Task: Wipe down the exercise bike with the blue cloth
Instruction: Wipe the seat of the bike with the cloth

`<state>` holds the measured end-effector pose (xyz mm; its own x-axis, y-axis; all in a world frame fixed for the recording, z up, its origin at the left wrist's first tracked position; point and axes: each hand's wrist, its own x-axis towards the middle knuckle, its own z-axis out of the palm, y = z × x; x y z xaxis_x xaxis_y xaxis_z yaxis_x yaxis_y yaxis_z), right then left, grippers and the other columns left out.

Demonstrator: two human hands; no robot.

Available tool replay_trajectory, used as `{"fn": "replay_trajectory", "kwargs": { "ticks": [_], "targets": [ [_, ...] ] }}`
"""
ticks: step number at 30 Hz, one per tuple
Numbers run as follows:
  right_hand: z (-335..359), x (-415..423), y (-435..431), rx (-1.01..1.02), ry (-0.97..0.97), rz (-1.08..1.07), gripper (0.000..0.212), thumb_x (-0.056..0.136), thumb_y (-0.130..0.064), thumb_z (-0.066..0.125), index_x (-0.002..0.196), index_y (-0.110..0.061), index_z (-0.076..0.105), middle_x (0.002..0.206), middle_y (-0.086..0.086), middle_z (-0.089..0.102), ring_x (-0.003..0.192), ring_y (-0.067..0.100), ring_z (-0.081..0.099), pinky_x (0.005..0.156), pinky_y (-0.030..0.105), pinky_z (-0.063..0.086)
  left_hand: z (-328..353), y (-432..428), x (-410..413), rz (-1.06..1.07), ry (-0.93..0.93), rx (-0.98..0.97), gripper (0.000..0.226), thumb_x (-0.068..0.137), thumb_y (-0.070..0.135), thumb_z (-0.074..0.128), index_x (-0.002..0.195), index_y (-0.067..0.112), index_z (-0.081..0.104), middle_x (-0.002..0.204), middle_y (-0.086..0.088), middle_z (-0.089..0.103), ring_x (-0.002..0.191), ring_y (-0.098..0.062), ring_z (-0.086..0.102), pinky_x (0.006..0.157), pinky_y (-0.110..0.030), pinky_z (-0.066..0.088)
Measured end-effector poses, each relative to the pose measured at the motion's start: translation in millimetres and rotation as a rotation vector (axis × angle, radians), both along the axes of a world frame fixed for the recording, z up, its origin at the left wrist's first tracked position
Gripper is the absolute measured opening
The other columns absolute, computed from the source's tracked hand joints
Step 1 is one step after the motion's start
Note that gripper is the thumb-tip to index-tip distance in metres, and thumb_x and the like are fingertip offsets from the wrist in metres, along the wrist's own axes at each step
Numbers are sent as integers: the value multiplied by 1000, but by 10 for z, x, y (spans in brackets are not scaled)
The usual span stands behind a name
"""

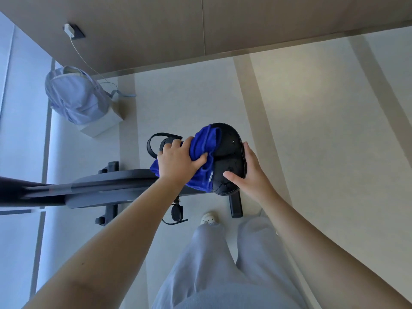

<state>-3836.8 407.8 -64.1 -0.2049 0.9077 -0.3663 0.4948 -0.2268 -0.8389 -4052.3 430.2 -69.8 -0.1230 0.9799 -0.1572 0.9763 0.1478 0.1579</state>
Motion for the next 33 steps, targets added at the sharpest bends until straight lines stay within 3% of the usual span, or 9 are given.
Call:
{"fn": "replay_trajectory", "kwargs": {
  "ticks": [4, 10, 14, 20, 23, 26, 28, 30, 33],
  "targets": [
    [15, 34, 4, -14, 4, 8, 99, 83, -39, 71, 154, -24, 3, 157, -14, 12, 135, -10, 13, 105, 13, 18, 37, 310, 143, -7, -64, -92, 72, 82, 75, 29, 131, 24, 44, 108, -6, 59, 97, -32, 57, 75, -41, 47],
    [14, 95, 70, -83, 72, -2, 95, 82, -61, 57, 153, -27, 4, 157, -16, 13, 141, -5, 15, 115, 25, 20, 51, 631, 532, -192, -65, -29, 73, 85, 70, 38, 144, 28, 31, 133, -7, 47, 114, -32, 49, 92, -46, 42],
    [103, 149, 139, -129, 163, -110, 64, 101, -41, 36, 154, -22, 5, 152, -13, 26, 138, 0, 28, 108, 15, 24, 60, 523, 565, -215, -120, 19, 75, 83, 69, 43, 145, 28, 34, 140, -6, 43, 120, -32, 44, 95, -48, 44],
    [254, 49, 200, 202, -70, -378, 52, 103, -34, 34, 150, -15, 24, 155, 1, 27, 141, 9, 26, 107, 18, 24, -29, -73, 427, -287, -71, 153, 74, 82, 69, 40, 144, 28, 40, 144, -9, 44, 125, -37, 44, 97, -50, 40],
    [342, -175, 234, 437, -175, -317, 45, 99, -16, 42, 143, -8, 35, 151, 7, 32, 142, 18, 26, 114, 29, 25, 102, -39, 302, -313, -169, 36, 87, 79, 78, 29, 152, 31, 23, 155, -4, 29, 137, -31, 31, 110, -53, 29],
    [385, -433, 235, 568, -243, -146, 43, 97, -11, 46, 139, -6, 41, 150, 12, 34, 142, 25, 26, 115, 38, 26, 198, -147, -34, -204, -331, 52, 95, 77, 80, 32, 153, 28, 11, 159, -2, 15, 143, -23, 23, 117, -53, 15],
    [384, -626, 242, 579, -333, 9, 46, 98, -25, 46, 141, -12, 41, 151, 12, 31, 143, 29, 22, 115, 49, 26, 168, -313, -345, -126, -328, 32, 105, 75, 82, 38, 154, 19, 8, 159, -5, 15, 145, -23, 19, 119, -48, 14],
    [289, -831, 273, 468, -609, 222, 59, 96, -54, 36, 148, -25, 31, 157, 10, 21, 146, 33, 10, 112, 64, 13, 91, -470, -535, -124, -278, -104, 115, 72, 79, 49, 153, 11, 5, 159, -7, 17, 146, -24, 16, 119, -44, 15],
    [108, -999, 331, 406, -965, 437, 81, 82, -79, 19, 149, -34, 24, 159, 9, 14, 145, 40, 5, 103, 75, 6, -54, -520, -538, -117, -239, -73, 96, 79, 53, 69, 150, 9, 20, 153, -7, 30, 140, -25, 30, 114, -38, 26]
  ]
}}
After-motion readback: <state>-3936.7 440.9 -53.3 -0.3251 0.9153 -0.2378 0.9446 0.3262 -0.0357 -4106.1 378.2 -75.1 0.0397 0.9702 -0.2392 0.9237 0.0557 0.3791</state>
